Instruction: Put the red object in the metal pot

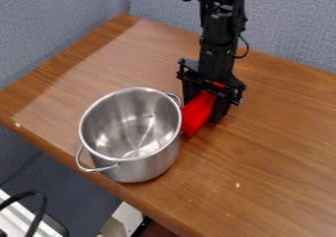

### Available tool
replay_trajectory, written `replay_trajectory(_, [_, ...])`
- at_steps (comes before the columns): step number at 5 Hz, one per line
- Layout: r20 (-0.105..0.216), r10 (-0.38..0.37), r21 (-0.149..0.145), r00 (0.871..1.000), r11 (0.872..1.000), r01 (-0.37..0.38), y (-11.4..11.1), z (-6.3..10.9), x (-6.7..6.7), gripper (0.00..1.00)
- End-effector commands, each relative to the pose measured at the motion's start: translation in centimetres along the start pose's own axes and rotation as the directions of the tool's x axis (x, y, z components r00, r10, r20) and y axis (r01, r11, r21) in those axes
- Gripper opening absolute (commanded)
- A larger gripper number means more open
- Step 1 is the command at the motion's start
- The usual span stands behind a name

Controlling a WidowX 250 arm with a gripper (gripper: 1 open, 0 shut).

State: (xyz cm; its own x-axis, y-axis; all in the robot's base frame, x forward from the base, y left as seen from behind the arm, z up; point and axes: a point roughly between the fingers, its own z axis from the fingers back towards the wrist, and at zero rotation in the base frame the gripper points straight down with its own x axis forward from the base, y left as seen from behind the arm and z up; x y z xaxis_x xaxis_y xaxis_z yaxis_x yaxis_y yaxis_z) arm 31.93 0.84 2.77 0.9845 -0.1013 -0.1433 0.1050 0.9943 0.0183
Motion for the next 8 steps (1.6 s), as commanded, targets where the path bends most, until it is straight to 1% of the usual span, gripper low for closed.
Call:
replay_trajectory(1, [0.044,0.014,0.003,0.999,1.000,-0.014,0.79,1.40,0.71,0.00])
replay_trajectory(2, [0.040,0.011,0.001,0.999,1.000,-0.011,0.81,1.44,0.67,0.00])
replay_trajectory(3, [0.037,0.009,0.000,0.999,1.000,-0.009,0.82,1.49,0.64,1.00])
replay_trajectory(4, [0.036,0.010,0.000,0.999,1.000,-0.010,0.90,1.35,0.72,0.00])
replay_trajectory(8, [0.027,-0.002,-0.002,1.000,1.000,0.002,0.88,1.56,0.53,0.00])
